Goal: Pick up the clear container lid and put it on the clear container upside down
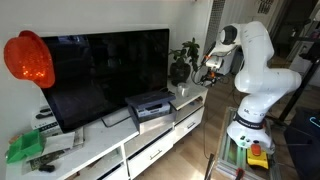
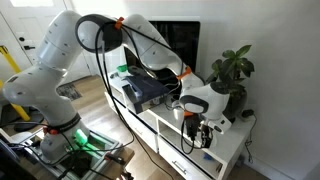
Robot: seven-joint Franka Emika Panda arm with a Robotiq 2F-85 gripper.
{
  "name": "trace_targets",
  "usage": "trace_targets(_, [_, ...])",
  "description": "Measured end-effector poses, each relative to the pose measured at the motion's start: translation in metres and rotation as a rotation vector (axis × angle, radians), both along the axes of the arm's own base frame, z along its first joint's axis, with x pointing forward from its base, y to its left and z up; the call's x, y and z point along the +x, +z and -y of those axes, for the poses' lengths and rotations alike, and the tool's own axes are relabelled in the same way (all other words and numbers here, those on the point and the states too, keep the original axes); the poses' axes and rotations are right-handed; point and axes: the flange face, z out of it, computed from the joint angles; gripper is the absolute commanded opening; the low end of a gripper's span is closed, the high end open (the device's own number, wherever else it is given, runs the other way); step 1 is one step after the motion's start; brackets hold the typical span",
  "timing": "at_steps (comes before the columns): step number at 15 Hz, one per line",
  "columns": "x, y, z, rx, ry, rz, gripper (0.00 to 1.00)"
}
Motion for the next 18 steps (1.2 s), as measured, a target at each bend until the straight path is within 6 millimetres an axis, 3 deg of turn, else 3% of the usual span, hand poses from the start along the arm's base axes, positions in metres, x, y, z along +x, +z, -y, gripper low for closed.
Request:
trace_targets(3, [0.000,-0.022,0.008,-0.001,-0.025,-0.004,1.00])
trace_targets(9, [0.026,-0.056,0.009,0.009,-0.104,-0.010,1.00])
trace_targets(12, [0.038,-0.066,0.012,0.004,-0.140,-0.011,0.86])
trace_targets(15, [0.044,-0.075,0.013,0.007,-0.167,-0.016,0.53])
trace_targets(18, [0.046,-0.082,0.016,0.009,-0.180,-0.020,0.32])
